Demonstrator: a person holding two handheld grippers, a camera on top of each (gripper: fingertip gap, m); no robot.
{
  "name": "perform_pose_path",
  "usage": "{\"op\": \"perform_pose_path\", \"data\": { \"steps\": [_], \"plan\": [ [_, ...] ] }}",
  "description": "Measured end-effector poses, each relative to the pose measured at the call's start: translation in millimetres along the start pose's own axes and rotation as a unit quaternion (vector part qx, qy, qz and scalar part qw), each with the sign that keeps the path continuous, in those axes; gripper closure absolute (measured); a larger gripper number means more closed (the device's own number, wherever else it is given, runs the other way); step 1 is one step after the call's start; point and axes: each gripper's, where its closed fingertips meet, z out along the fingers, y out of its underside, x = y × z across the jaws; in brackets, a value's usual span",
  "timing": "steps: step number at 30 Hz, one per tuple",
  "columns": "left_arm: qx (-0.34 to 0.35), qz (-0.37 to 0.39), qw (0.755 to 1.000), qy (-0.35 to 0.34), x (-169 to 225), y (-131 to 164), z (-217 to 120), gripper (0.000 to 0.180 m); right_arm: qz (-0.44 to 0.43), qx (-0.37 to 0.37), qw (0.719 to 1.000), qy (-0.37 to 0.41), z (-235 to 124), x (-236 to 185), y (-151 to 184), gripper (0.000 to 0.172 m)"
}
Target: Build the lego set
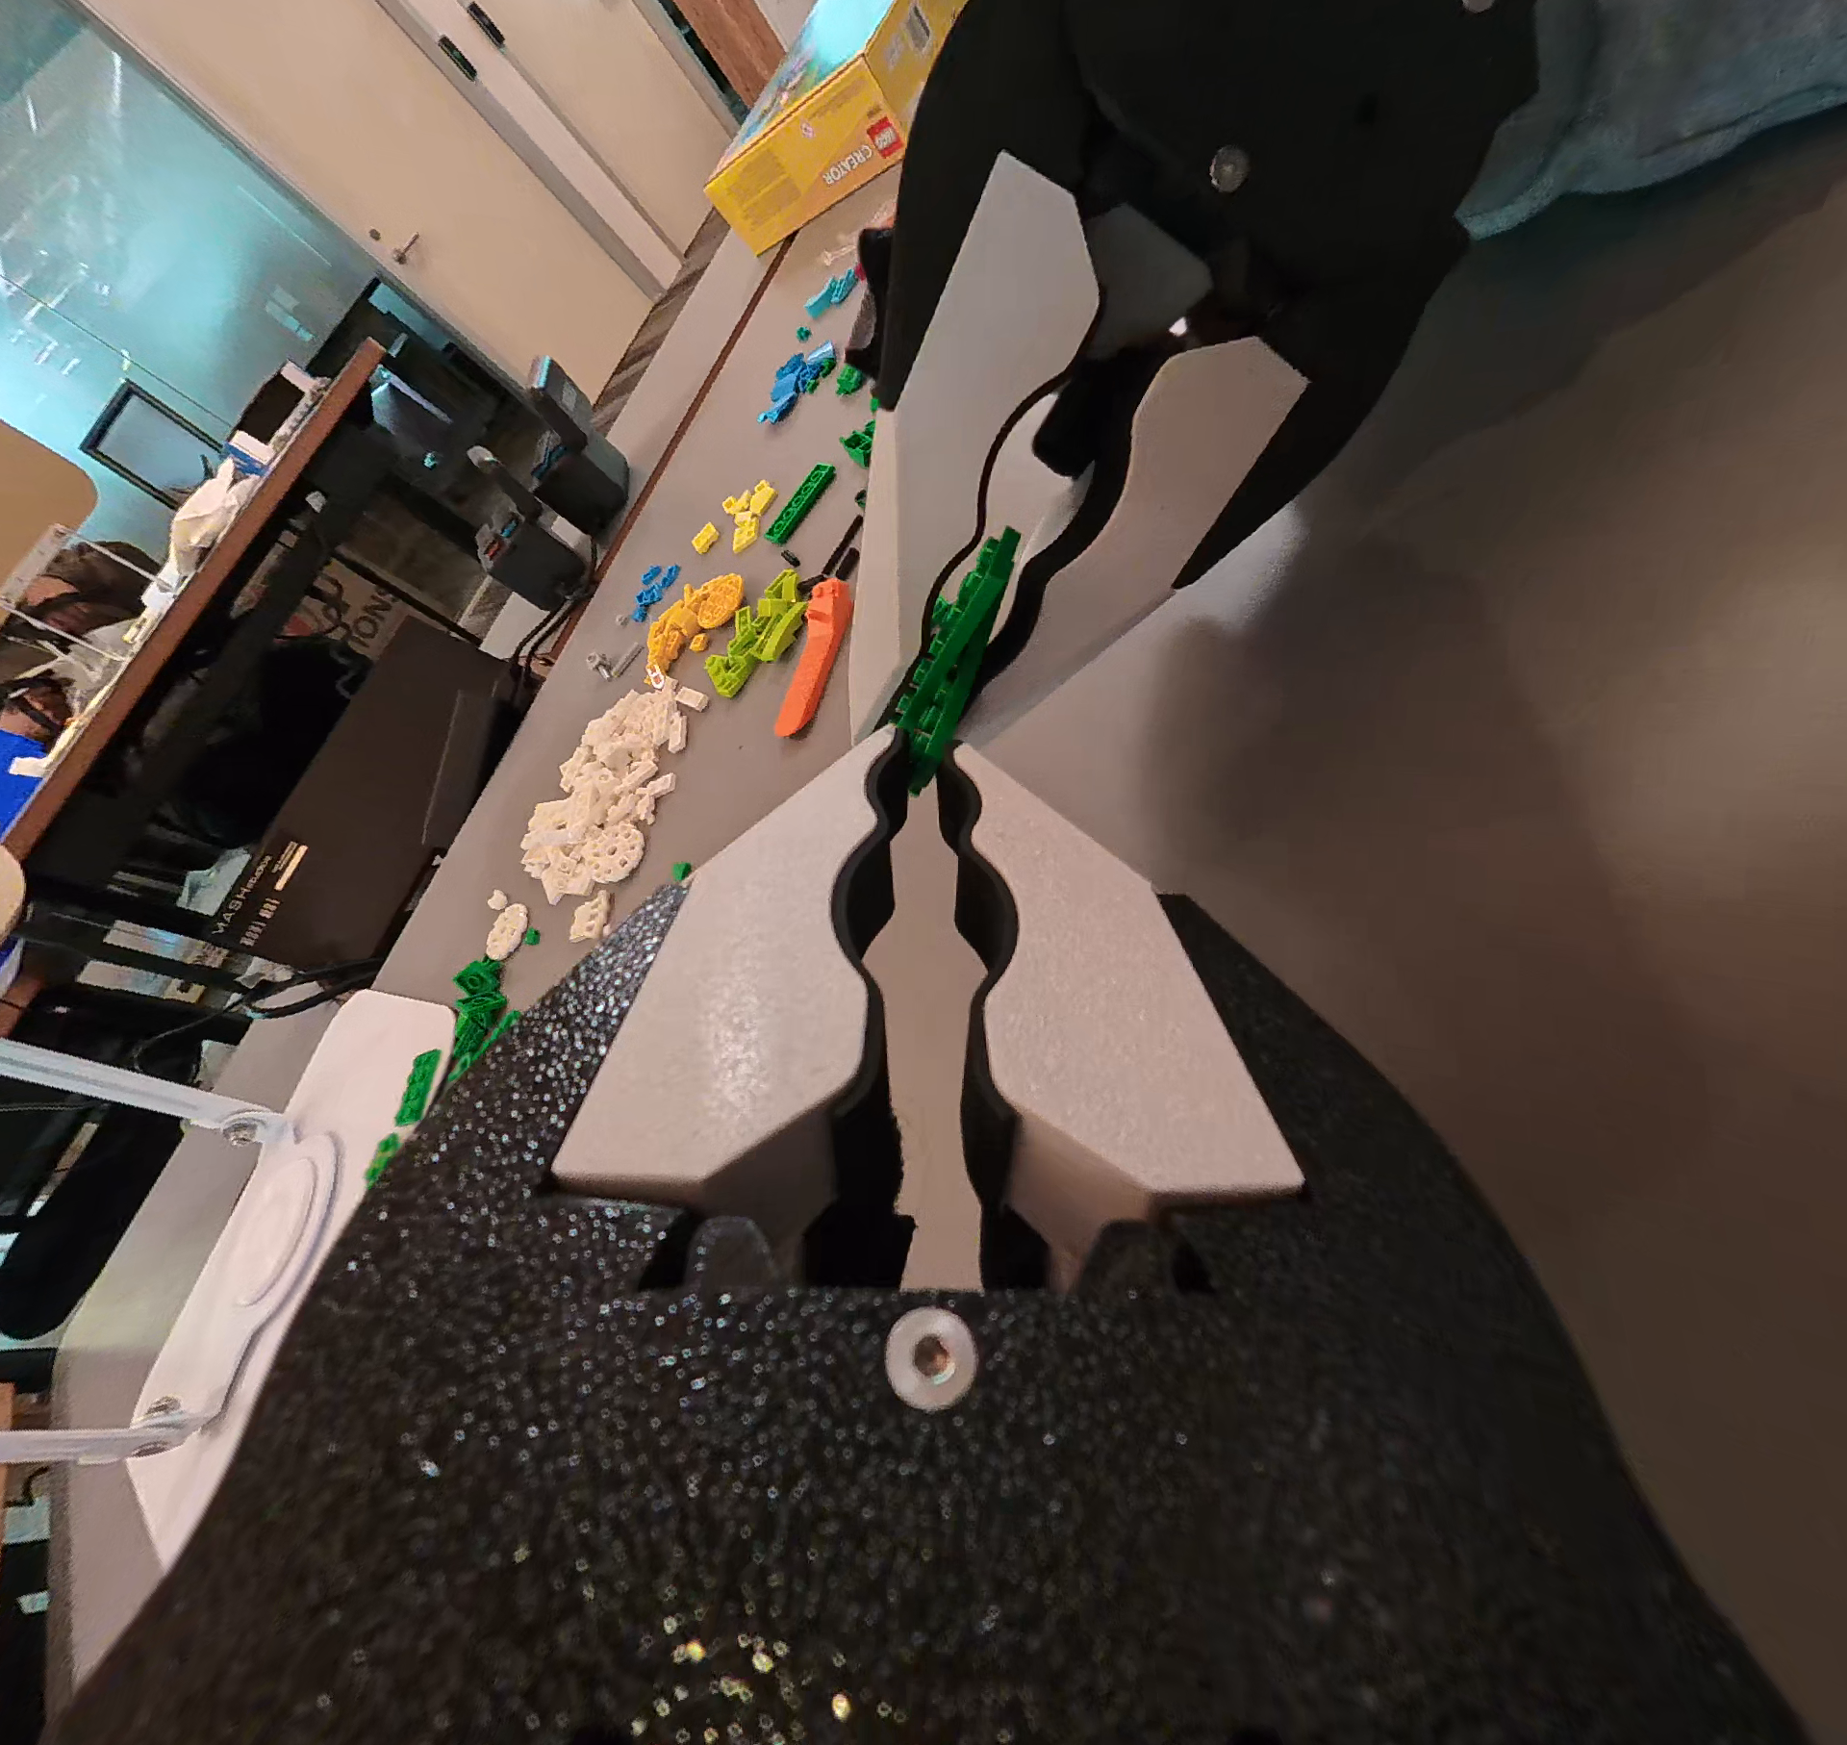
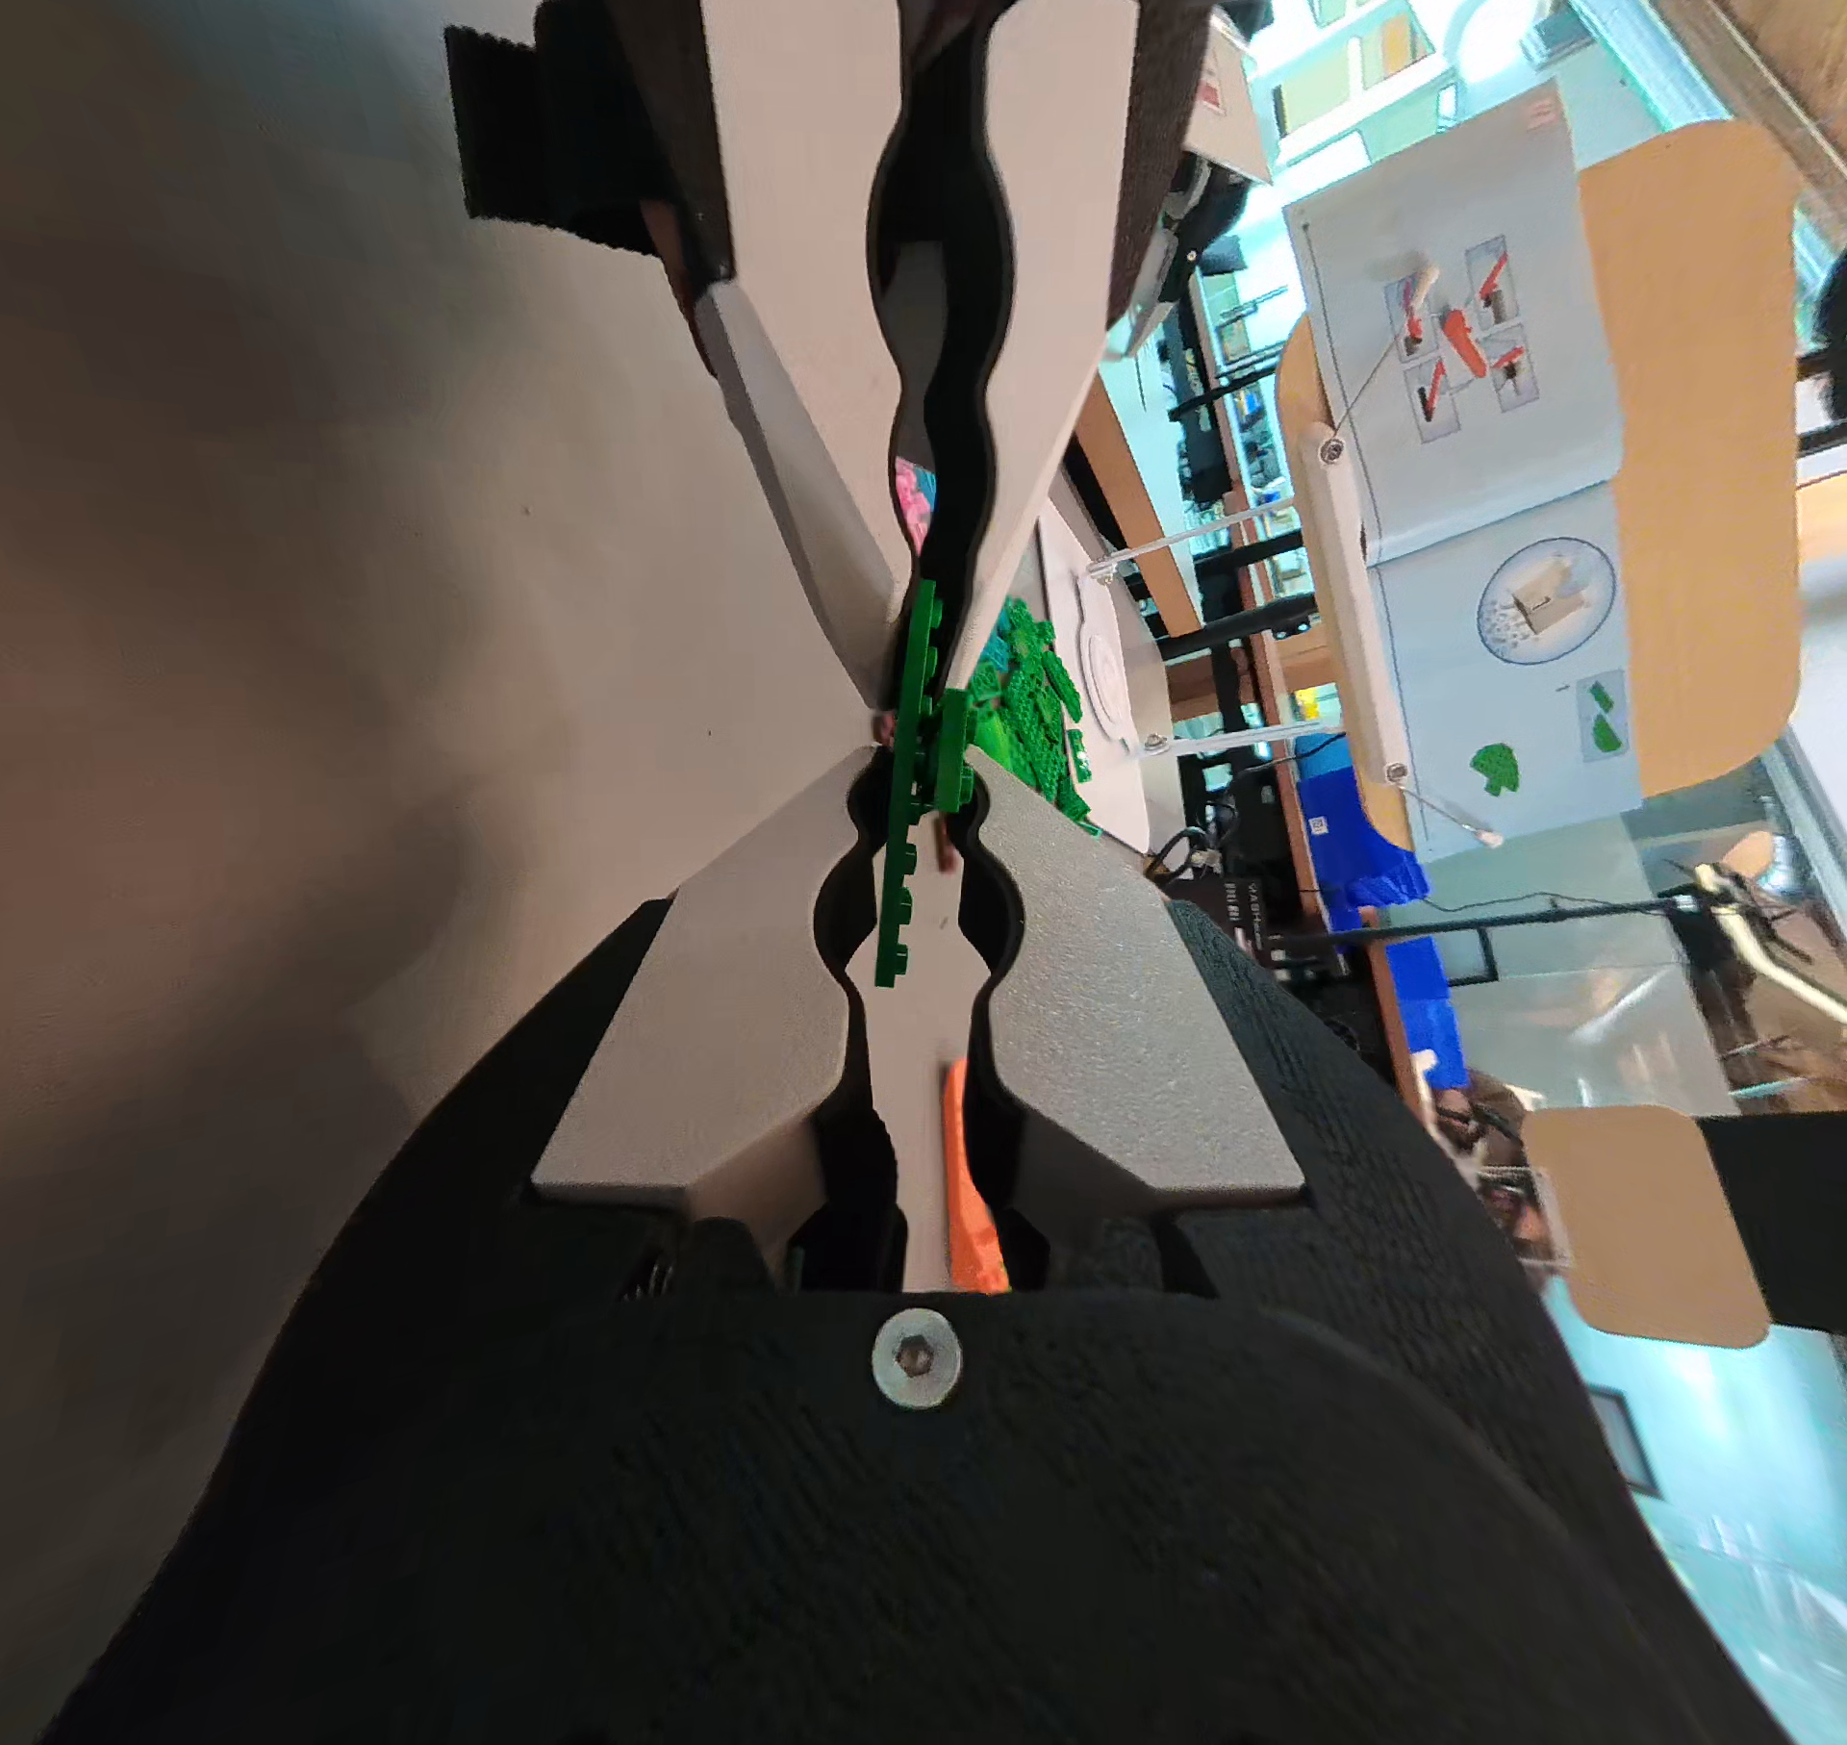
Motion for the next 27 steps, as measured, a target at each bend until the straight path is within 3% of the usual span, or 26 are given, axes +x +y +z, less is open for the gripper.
{"op": "perform_pose_path", "data": {
  "steps": [4, 18, 24, 27],
  "plan": [
    [0.013, 0.005, 1.0, 0.009, 2, -2, -4, 0.178, 0.049, 0.03, 0.998, -0.031, -2, -3, -4, 0.162],
    [0.016, 0.006, 1.0, 0.011, 2, -5, -5, 0.178, -0.001, 0.018, 1.0, -0.01, -4, -1, -4, 0.163],
    [0.063, -0.047, 0.996, 0.038, 1, -14, -11, 0.179, 0.119, 0.078, 0.987, -0.071, -10, 0, -15, 0.163],
    [0.088, -0.066, 0.993, 0.05, 2, -21, -14, 0.179, 0.136, 0.103, 0.982, -0.083, -14, 1, -19, 0.163]
  ]
}}
